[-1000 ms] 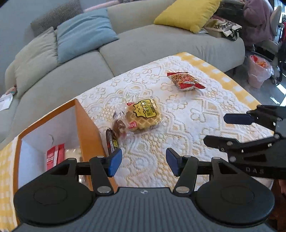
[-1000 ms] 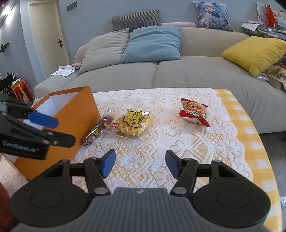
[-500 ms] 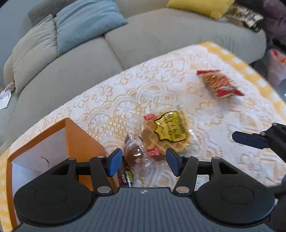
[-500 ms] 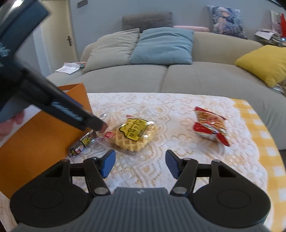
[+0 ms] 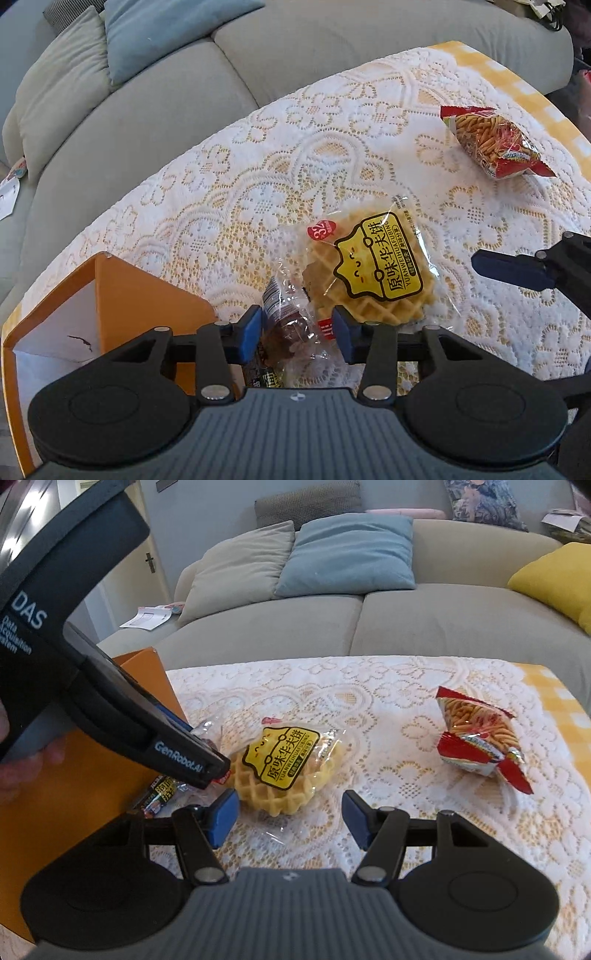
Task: Organize snacks
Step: 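Grasp the small clear treat bag with the left gripper while the right grasps the waffle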
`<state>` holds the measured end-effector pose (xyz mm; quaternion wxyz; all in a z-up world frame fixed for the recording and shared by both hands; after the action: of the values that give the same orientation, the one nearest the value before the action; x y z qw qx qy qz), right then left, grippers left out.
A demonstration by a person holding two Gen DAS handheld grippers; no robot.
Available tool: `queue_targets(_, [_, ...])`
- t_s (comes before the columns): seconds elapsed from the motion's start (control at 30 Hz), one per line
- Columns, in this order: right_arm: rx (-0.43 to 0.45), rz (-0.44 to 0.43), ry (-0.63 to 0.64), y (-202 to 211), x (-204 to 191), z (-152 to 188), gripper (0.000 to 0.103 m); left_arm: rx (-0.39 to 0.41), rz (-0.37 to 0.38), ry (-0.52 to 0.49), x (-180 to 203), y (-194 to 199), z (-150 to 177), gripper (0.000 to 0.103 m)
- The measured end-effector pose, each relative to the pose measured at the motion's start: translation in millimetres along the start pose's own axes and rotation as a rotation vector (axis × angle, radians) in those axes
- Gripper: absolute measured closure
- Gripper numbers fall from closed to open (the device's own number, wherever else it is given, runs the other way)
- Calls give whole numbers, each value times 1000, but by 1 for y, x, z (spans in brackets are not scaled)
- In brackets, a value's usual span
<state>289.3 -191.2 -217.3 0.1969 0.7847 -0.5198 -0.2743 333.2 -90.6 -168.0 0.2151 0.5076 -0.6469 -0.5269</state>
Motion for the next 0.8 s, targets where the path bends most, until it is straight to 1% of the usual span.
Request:
queue_targets(0.03, [-1,-3,-10,-2,1,0,41,0,7,3,0,0,0,59])
queue_targets(0.07, [-4,-6,-20,-5,3,-1,41,3,14,7,0,-1,-1,59])
queue_targets(0.1, [-8,-8,-29,-7,4,-1,41,7,14,12,-1,0,-1,66])
queue_targets(0.13, [-14,-11,-39,-10,5,-1,41,12,7,19,-2,0,-1,68])
queue_targets(0.23, [-37,-28,-76,-20,10,-2,40,25,16,56,-8,4,0,74])
queue_targets(0.33, [-54,-44,-110,-27,13,-3,36,52,28,90,-13,15,1,76])
queue_targets(0.43, [-48,-49,-128,-30,13,-4,34,83,34,108,-15,27,2,77])
queue_targets(0.53, [-43,-62,-124,-33,10,-6,33,97,44,125,-15,36,3,78])
queue_targets(0.6, [-46,-66,-95,-36,5,-5,35,100,48,141,-15,40,5,78])
queue_targets(0.63, [-39,-51,-69,-36,1,-4,38,99,53,148,-15,42,5,78])
queue_targets(0.67, [-37,-47,-49,-36,-2,-3,45,99,56,154,-15,43,6,78])
queue_targets(0.7, [-38,-48,-38,-36,-4,-2,47,100,58,160,-15,44,7,78])
queue_targets(0.77, [-38,-45,-34,-34,-5,-2,58,104,61,169,-14,47,10,78])
queue_targets(0.8, [-38,-46,-28,-34,-5,-3,60,106,62,173,-14,48,11,78])
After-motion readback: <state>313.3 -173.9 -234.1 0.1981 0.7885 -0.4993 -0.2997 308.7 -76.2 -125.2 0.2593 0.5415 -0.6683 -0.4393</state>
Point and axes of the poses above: each gripper's, at about its wrist camera, not at the fingertips, and y roughly against the way its jaws point, x to its right, z to its underside, the point moved 3 cm from there along -y, roughly the way its jaws point, and after that the axes turned 1 degree about z, right-handed, at the moved point
